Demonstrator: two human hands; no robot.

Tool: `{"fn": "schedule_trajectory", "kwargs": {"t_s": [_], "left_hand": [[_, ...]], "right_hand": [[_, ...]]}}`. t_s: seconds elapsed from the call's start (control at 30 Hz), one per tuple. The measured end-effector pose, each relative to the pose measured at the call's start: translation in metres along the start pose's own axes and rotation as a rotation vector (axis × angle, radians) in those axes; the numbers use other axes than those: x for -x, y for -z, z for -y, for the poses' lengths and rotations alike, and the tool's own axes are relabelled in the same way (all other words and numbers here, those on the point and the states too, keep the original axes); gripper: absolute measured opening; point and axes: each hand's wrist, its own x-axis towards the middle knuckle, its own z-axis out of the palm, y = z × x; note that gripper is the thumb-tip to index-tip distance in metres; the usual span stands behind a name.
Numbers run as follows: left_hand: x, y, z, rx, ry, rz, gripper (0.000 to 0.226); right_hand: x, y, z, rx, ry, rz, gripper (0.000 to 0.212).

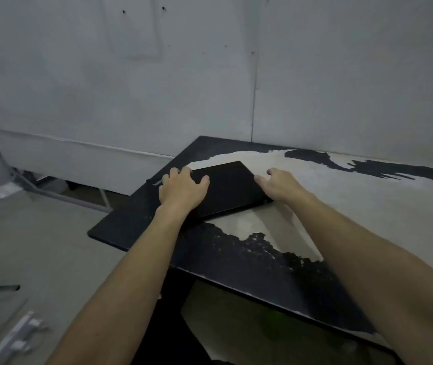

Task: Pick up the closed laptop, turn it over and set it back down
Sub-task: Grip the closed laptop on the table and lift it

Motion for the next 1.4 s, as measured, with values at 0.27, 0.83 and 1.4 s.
{"fn": "schedule_trajectory", "kwargs": {"t_s": [0.27,0.83,1.4], "left_hand": [[-0.015,0.015,0.056,0.052,0.301,-0.007,0.074],[-0.035,-0.002,0.066,0.222,0.52,0.109,0.082],[-0.064,-0.004,0.046,0.83,0.302,0.246,0.027]], "right_hand": [[-0.022,-0.02,0.022,0.028,-0.03,0.068,0.056],[-0.026,-0.028,0.044,0.015,-0.22,0.155,0.081],[-0.012,0.057,-0.011,-0.794,-0.329,0.24,0.046]]}}
